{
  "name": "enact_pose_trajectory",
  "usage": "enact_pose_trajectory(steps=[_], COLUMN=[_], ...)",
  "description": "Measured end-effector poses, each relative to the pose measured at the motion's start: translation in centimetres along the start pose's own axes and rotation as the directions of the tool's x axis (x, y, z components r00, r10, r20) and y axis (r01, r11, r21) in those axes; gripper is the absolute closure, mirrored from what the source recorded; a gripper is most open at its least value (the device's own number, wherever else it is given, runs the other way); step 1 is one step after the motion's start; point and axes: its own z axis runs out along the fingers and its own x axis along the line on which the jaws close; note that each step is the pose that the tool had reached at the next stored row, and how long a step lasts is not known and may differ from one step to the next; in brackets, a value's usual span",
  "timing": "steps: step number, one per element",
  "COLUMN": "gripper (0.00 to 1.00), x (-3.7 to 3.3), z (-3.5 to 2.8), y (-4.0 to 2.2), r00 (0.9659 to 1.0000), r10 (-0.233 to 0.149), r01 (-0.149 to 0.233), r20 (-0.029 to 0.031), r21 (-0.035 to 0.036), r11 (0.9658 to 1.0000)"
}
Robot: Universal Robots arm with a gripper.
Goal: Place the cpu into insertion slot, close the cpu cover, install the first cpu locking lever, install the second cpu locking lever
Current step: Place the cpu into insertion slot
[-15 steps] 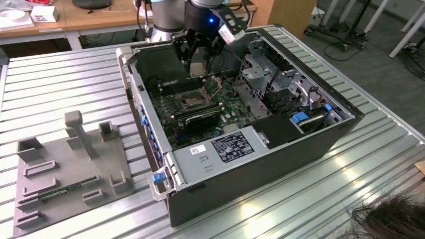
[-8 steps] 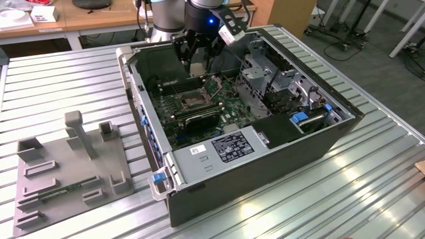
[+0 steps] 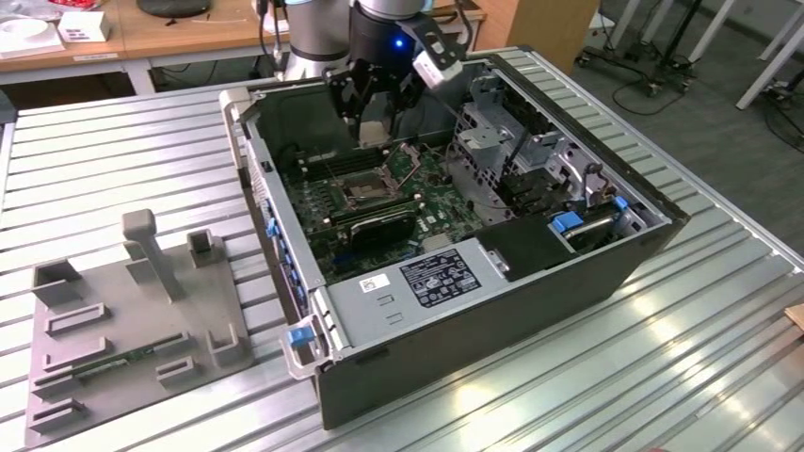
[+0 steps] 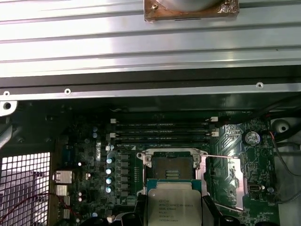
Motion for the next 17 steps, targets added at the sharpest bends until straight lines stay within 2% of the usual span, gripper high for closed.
enact_pose_trajectory(steps=[11, 17], gripper=[0.46, 0.46], x=[-0.04, -0.04], z=[1.96, 2.05], y=[-0.17, -0.18], r00=[1.0000, 1.0000], r10=[0.000, 0.000], r01=[0.000, 0.000], r20=[-0.0002, -0.0002], r21=[-0.0001, 0.0000], r11=[1.0000, 1.0000])
